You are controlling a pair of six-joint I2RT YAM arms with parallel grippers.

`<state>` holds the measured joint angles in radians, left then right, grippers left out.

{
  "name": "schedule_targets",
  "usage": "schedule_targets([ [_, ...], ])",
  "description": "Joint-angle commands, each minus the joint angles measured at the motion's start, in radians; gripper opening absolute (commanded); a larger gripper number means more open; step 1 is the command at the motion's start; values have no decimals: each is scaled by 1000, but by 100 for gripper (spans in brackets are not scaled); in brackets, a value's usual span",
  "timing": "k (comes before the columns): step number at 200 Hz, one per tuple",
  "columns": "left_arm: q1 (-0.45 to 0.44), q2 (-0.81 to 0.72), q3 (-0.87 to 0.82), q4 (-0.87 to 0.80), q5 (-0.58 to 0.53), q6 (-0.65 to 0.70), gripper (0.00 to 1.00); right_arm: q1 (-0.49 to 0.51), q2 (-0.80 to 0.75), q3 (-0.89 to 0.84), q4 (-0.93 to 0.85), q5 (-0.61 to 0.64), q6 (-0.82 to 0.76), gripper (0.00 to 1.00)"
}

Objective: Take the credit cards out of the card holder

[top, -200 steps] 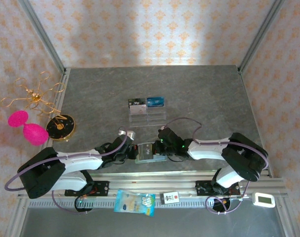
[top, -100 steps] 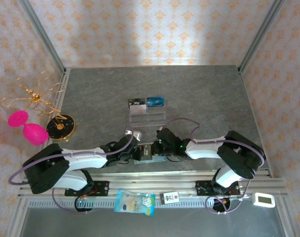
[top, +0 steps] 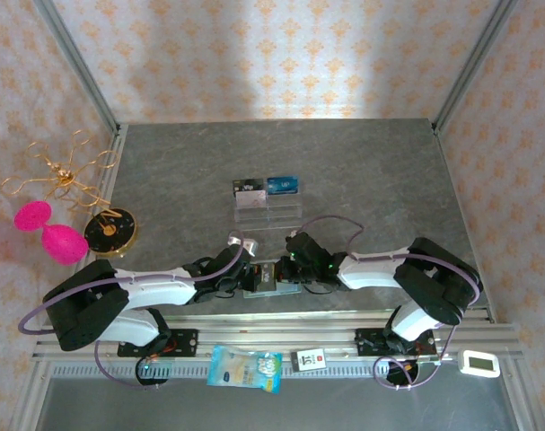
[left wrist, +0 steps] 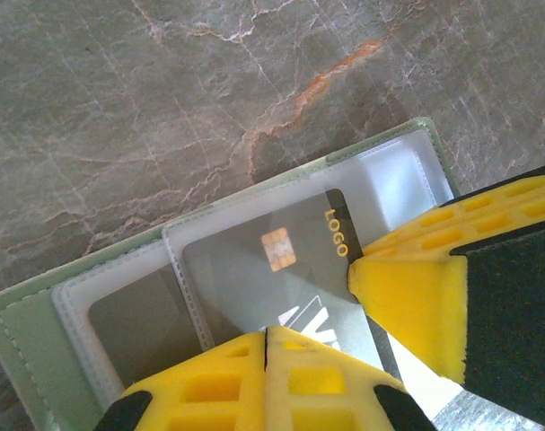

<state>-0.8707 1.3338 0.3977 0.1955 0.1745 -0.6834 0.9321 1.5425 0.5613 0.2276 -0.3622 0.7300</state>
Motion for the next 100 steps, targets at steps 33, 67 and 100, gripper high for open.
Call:
schedule_targets([
  [33,6,-23,-38,-23,-23,-10,0,-24,-130,-85,-61,80,36,0],
  [67,7,-28,-39,-21,-20,-8,0,-24,-129,-105,-49,63,32,0],
  [100,9,-41,-38,-32,-34,-1,0,-24,-134,-99,-98,94,10,0],
])
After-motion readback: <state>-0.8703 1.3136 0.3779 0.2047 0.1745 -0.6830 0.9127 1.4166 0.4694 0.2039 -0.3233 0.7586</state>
